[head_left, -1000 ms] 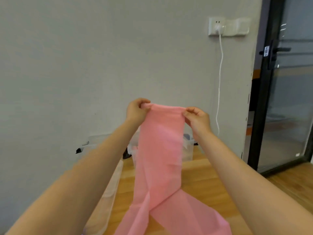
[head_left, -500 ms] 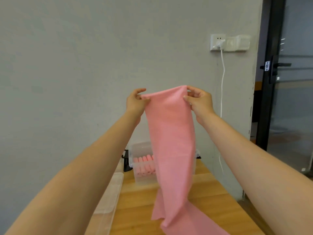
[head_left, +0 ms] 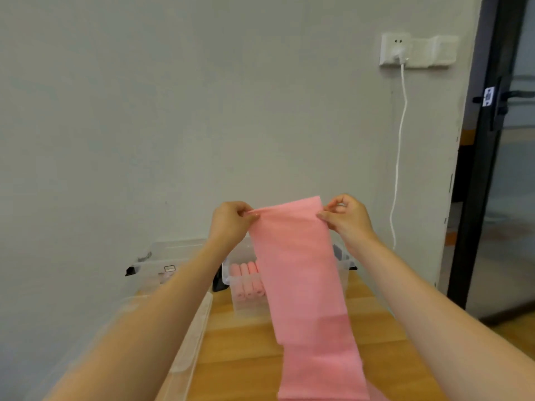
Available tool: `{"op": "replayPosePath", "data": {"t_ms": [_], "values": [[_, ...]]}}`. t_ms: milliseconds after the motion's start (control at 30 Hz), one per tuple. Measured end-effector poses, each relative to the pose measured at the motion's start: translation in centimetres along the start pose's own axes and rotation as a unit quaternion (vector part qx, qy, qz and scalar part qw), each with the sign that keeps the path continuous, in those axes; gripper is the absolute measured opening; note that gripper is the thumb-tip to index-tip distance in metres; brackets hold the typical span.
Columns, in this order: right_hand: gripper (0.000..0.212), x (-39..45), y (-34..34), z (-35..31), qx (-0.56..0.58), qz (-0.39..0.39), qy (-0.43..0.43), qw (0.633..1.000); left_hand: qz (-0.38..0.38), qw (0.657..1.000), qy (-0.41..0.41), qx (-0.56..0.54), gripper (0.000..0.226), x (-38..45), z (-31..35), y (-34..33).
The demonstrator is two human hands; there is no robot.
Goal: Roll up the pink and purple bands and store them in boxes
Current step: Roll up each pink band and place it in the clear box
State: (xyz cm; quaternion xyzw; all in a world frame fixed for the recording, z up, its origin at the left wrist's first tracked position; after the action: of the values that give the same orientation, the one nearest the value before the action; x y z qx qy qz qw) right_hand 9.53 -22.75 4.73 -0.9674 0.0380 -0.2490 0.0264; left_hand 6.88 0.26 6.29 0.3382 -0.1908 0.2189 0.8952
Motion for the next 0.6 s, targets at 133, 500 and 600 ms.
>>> {"op": "replayPosePath", "data": {"t_ms": [133, 500, 600], "values": [[0.028, 2.5, -1.2, 6.6, -0.024, -0.035, -0.086, 0.995, -0.016, 0.996, 0.09, -0.006, 0.008, 2.5, -4.0, -4.0], [0.017, 2.5, -1.3, 15.0, -0.306, -0.064, -0.024, 0.949, -0.034, 0.999, 0.031, 0.017, 0.022, -4.1, -9.8, -11.3], [0.017, -2.9, 1.5, 15.3, -0.276, 0.028, -0.008, 0.961, -0.021, 0.994, 0.083, -0.064, 0.012, -8.7, -10.7, -11.3]]}}
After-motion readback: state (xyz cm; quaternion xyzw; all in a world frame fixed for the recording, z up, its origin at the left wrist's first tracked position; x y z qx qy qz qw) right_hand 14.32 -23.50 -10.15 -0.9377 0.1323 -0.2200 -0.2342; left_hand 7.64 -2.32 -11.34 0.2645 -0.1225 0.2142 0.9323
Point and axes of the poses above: each hand's wrist, its own x-axis towards the middle knuckle, its own y-axis out of the back of the hand, z = x × y, the point moved 3 cm from there along x, towards the middle knuckle, and after that the axes turned 4 degrees about y, right-handed, at the moved point
